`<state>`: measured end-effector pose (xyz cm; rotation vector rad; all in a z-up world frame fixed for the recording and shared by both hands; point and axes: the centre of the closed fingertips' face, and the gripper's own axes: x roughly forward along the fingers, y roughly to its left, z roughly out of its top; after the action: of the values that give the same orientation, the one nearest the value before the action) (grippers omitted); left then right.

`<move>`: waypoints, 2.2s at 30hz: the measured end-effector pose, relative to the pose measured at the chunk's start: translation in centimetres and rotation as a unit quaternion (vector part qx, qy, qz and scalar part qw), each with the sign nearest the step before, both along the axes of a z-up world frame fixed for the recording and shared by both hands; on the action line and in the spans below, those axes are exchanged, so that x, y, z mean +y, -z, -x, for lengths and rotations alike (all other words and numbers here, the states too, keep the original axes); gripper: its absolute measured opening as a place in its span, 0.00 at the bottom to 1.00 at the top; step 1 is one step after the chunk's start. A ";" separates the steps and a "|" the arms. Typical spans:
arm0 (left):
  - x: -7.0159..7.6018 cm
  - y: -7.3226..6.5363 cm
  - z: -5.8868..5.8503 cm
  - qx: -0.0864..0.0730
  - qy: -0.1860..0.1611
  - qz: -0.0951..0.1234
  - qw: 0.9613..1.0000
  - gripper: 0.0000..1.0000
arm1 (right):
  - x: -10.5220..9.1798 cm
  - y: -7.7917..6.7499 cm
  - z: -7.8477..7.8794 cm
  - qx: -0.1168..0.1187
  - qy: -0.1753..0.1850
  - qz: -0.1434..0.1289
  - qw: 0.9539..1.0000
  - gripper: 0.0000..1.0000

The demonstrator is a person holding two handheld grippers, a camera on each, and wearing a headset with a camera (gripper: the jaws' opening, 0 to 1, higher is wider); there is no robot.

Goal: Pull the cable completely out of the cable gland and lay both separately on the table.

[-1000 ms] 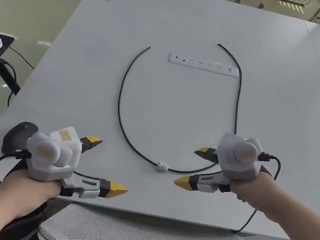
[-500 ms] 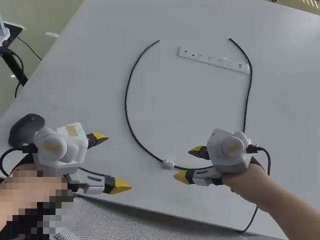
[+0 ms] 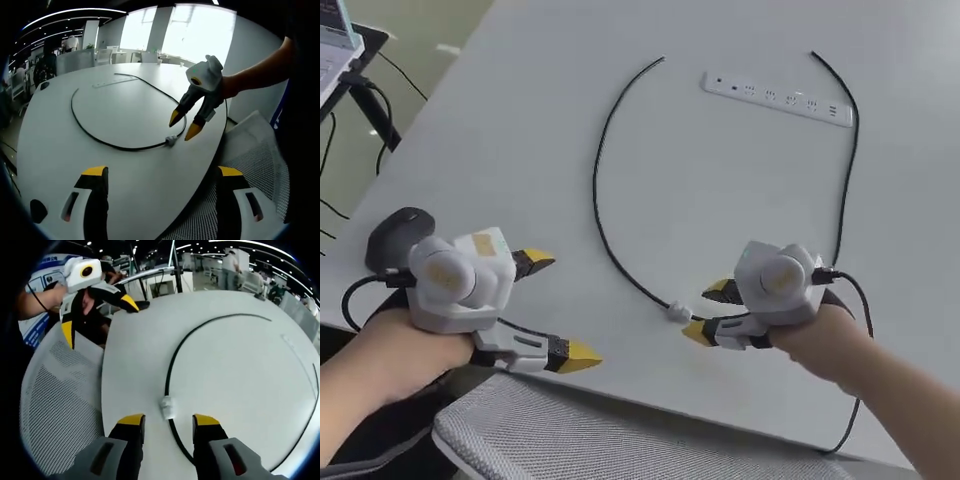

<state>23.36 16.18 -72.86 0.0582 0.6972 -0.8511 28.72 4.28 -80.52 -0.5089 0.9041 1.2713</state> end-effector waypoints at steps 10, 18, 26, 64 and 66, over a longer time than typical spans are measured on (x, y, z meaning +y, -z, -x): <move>0.2 0.4 0.0 0.008 0.000 -0.005 1.000 0.89 | 0.4 1.0 0.1 0.010 -0.019 0.007 1.000 0.25; 0.0 0.2 -0.2 0.009 -0.001 0.003 1.000 0.88 | 0.5 1.5 0.1 0.009 -0.034 0.013 0.999 0.17; 0.0 0.3 -0.4 0.011 -0.004 0.011 1.000 0.87 | 0.7 1.6 0.2 0.006 -0.049 0.015 0.999 0.09; -3.9 -1.3 -0.4 -0.003 0.043 0.019 0.999 0.82 | 1.1 -3.3 2.2 0.020 -0.051 -0.025 0.998 0.06; -4.1 -1.4 -0.4 -0.005 0.050 0.019 0.999 0.82 | 1.2 -3.8 2.4 0.017 -0.053 -0.027 0.998 0.06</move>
<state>23.75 12.04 -71.46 0.0638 0.6727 -0.9588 26.34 5.48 -76.72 -0.4979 0.8782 1.4005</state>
